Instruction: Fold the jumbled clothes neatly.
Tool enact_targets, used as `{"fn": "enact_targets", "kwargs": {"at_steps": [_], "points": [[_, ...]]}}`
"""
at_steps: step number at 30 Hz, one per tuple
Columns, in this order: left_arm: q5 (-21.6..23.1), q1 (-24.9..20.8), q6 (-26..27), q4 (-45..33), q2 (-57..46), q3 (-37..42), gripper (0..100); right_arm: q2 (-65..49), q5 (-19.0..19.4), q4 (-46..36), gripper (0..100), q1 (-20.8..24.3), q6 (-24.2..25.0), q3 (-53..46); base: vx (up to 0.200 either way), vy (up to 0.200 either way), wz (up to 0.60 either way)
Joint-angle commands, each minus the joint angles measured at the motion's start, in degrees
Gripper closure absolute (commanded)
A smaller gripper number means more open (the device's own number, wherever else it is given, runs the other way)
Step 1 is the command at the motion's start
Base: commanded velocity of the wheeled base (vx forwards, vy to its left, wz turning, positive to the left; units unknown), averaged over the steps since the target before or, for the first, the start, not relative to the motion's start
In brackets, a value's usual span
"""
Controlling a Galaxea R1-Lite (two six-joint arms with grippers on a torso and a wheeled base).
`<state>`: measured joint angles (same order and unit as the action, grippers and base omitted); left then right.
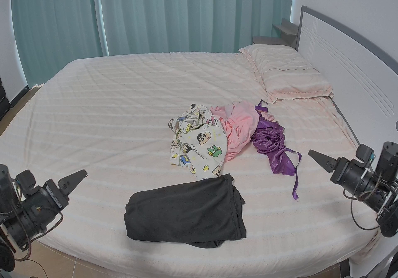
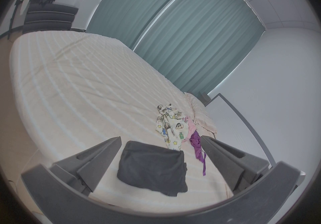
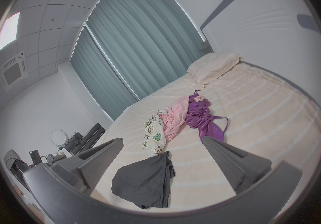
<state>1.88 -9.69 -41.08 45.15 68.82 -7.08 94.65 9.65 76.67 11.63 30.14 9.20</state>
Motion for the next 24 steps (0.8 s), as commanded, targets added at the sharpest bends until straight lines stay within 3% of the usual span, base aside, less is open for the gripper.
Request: {"fn": "enact_targets", "kwargs": {"at_steps": [1, 2, 3, 4, 6, 10, 12, 14, 17, 20, 24], "points": [[-3.2, 0.2, 5.1, -19.1, -29.2, 0.0, 0, -24.8, -2.0, -8.3, 0, -1.7, -3.7, -9.2, 0.000, 0.000, 0.00], [-4.8, 0.2, 6.3, -23.6, -34.4, -0.1, 0, -32.9, -1.7, -14.6, 0, -1.5, -4.2, -9.2, 0.000, 0.000, 0.00], [-4.8, 0.2, 6.3, -23.6, -34.4, -0.1, 0, -32.9, -1.7, -14.6, 0, -1.5, -4.2, -9.2, 0.000, 0.000, 0.00], [-6.4, 0.2, 7.6, -29.3, -39.9, -0.2, 0, -41.6, -1.7, -24.1, 0, -1.3, -5.3, -9.2, 0.000, 0.000, 0.00], [-7.9, 0.2, 9.4, -34.8, -43.9, 0.3, 0, -48.3, -1.7, -34.4, 0, -1.3, -7.9, -9.2, 0.000, 0.000, 0.00], [-9.2, 0.7, 12.3, -39.8, -51.0, 1.6, 0, -59.8, -1.7, -48.3, 0, -1.4, -8.4, -9.2, 0.000, 0.000, 0.00], [-11.5, 1.4, 14.5, -40.9, -54.1, 1.9, 0, -65.9, -1.7, -52.4, 0, -1.4, -8.5, -9.2, 0.000, 0.000, 0.00], [-15.7, 2.1, 20.2, -43.7, -58.7, 3.7, 0, -75.9, -1.7, -60.0, 0, -1.4, -10.1, -8.9, 0.000, 0.000, 0.00], [-17.7, 2.0, 26.1, -44.3, -63.9, 6.3, 0, -83.0, -1.7, -67.3, 0, -1.4, -14.0, -8.1, 0.000, 0.000, 0.00], [-18.5, 3.1, 26.2, -44.0, -64.2, 6.4, 0, -89.2, -1.9, -72.3, 0, -1.3, -17.9, -8.8, 0.000, 0.000, 0.00], [-19.3, 6.4, 28.0, -43.6, -64.5, 6.5, 0, -88.9, -2.8, -72.5, 0, -1.8, -19.9, -9.2, 0.000, 0.000, 0.00]]}}
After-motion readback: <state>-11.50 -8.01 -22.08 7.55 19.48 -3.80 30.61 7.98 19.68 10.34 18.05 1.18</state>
